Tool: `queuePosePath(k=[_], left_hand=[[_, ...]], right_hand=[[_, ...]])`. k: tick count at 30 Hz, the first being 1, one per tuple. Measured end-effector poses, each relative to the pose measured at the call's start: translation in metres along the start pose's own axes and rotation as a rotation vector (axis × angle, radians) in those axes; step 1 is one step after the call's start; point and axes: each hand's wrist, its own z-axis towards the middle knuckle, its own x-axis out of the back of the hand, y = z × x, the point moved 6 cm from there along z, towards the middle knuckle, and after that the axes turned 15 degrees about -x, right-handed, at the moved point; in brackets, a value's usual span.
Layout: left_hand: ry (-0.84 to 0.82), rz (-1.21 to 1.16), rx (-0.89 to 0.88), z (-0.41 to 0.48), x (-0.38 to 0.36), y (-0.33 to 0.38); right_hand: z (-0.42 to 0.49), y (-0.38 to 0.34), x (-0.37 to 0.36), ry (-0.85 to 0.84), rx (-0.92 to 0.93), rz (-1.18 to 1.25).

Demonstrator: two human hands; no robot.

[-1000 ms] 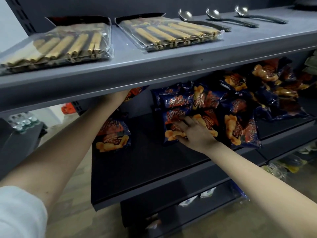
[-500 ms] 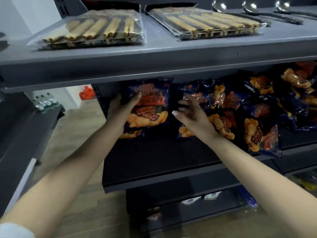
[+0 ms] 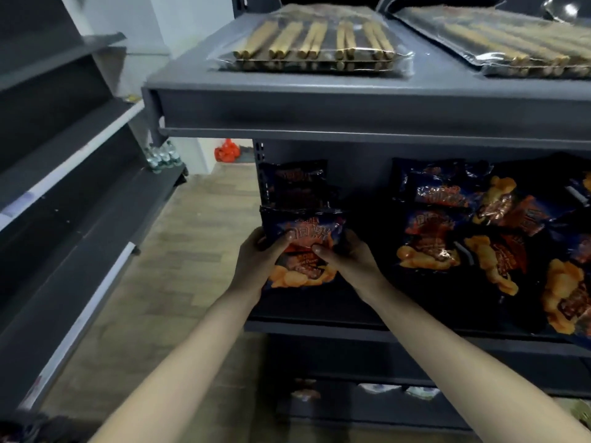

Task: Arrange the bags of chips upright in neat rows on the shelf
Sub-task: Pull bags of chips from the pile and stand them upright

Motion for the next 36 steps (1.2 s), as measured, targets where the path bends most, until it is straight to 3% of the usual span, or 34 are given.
queuePosePath(k=[6, 10, 12, 24, 31, 36], left_hand=[[-0.049, 0.435, -0.278, -0.011, 0.017, 0.002], [-0.385, 1.064, -0.609, -0.031, 0.01, -0.025], [-0.505, 1.189, -0.713, -0.039, 0.006, -0.035], [-0.576, 1.25, -0.694, -0.042, 0.008, -0.041], [-0.551, 1.268, -0.702, -0.047, 0.009, -0.04], [-0.482, 1.192, -0.899, -0.05, -0.004, -0.018]], right_hand=[[0.011, 0.01, -0.001, 0.19, 0.007, -0.041], [0.016, 0.016, 0.001, 0.261, 0.012, -0.122], [0.017, 0.016, 0.001, 0.281, 0.015, -0.182], [0.023, 0.005, 0.0, 0.279, 0.097, -0.438], [0.015, 0.004, 0.008, 0.348, 0.053, -0.306], [0.005, -0.005, 0.022, 0.398, 0.092, -0.284]])
